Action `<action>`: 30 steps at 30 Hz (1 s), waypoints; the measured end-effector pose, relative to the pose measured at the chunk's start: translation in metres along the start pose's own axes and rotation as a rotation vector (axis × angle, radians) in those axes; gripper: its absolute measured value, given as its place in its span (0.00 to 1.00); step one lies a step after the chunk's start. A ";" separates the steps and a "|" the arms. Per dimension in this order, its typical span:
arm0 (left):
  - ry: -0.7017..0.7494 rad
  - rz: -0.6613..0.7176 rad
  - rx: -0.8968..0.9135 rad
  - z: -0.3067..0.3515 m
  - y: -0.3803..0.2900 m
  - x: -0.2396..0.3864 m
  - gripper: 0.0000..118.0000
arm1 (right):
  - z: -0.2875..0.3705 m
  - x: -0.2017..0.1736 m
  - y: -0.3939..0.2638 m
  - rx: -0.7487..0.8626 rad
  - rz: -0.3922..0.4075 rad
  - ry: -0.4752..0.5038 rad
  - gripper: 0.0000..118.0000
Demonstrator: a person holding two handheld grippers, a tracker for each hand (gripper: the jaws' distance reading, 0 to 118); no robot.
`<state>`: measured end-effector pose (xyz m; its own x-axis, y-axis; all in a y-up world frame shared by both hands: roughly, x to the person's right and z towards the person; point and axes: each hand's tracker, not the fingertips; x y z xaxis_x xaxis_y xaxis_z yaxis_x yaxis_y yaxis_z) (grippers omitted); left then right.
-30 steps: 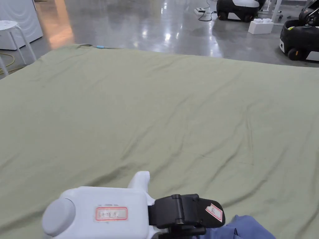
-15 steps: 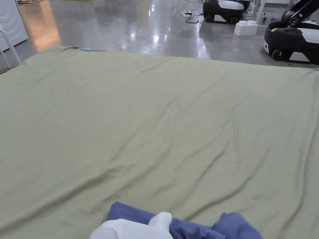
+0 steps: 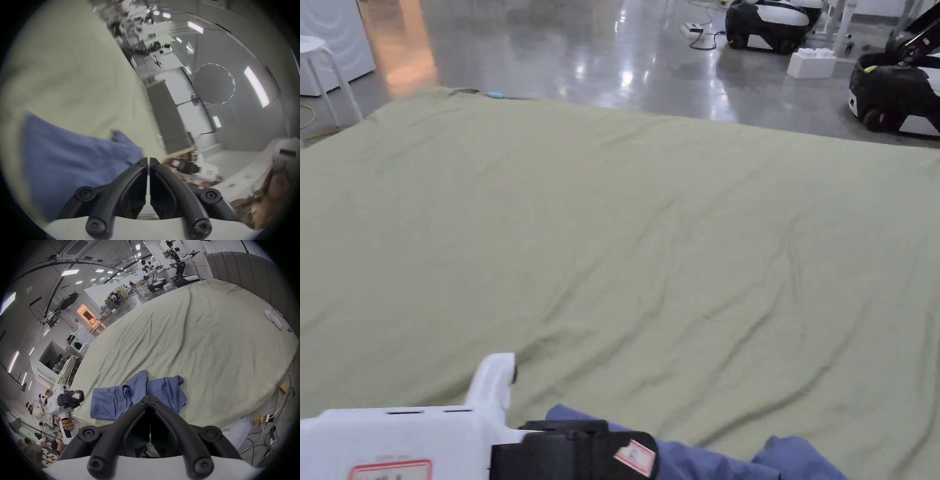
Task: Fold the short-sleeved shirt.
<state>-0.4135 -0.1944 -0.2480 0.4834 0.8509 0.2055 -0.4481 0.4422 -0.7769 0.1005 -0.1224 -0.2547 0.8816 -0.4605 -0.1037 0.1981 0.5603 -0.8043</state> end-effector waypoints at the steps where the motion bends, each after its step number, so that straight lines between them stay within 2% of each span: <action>1: 0.093 -0.012 0.018 0.019 0.002 -0.010 0.21 | -0.003 -0.003 0.000 -0.004 0.006 -0.007 0.02; 2: 0.183 0.002 0.033 0.030 0.003 -0.021 0.47 | -0.006 -0.005 0.000 -0.008 0.010 -0.012 0.02; 3: 0.271 0.044 0.041 0.039 0.003 -0.031 0.82 | -0.009 -0.008 -0.001 -0.017 0.015 -0.015 0.02; 5: 0.320 0.157 0.044 0.048 -0.001 -0.062 0.86 | -0.016 -0.015 -0.004 -0.041 0.026 -0.005 0.02; 7: 0.188 0.333 0.013 0.043 -0.006 -0.091 0.86 | -0.022 -0.023 -0.006 -0.069 0.041 0.016 0.02; 9: 0.085 0.455 -0.022 0.031 -0.015 -0.112 0.85 | -0.025 -0.030 -0.008 -0.091 0.064 0.027 0.02; 11: -0.096 0.460 0.029 0.021 -0.016 -0.117 0.85 | -0.026 -0.036 -0.007 -0.102 0.085 0.035 0.02; 14: -0.075 0.381 -0.050 -0.011 -0.008 -0.113 0.85 | -0.026 -0.040 -0.005 -0.105 0.097 0.036 0.02; 17: -0.016 0.188 -0.146 -0.048 -0.003 -0.099 0.84 | -0.026 -0.039 -0.002 -0.100 0.093 0.035 0.02; 18: 0.028 0.145 -0.159 -0.061 -0.004 -0.090 0.81 | -0.026 -0.038 -0.002 -0.097 0.090 0.032 0.02; 19: 0.104 0.119 -0.160 -0.071 -0.007 -0.080 0.70 | -0.027 -0.037 -0.002 -0.097 0.086 0.028 0.02; 20: 0.159 0.131 -0.160 -0.079 -0.008 -0.079 0.49 | -0.027 -0.036 -0.002 -0.097 0.081 0.025 0.02; 21: 0.201 0.198 -0.165 -0.086 -0.008 -0.086 0.20 | -0.027 -0.035 -0.003 -0.099 0.075 0.024 0.02; 23: 0.090 0.380 -0.129 -0.077 -0.004 -0.100 0.20 | -0.028 -0.033 -0.003 -0.106 0.067 0.022 0.02; 24: 0.052 0.422 -0.121 -0.071 -0.002 -0.103 0.20 | -0.027 -0.032 -0.004 -0.107 0.067 0.020 0.02; 30: 0.123 0.415 -0.057 -0.008 0.001 -0.098 0.20 | -0.019 -0.026 0.002 -0.082 0.062 0.011 0.02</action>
<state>-0.4547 -0.2797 -0.2736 0.3584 0.9118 -0.2006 -0.5826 0.0505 -0.8112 0.0701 -0.1222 -0.2646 0.8863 -0.4344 -0.1604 0.1075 0.5299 -0.8412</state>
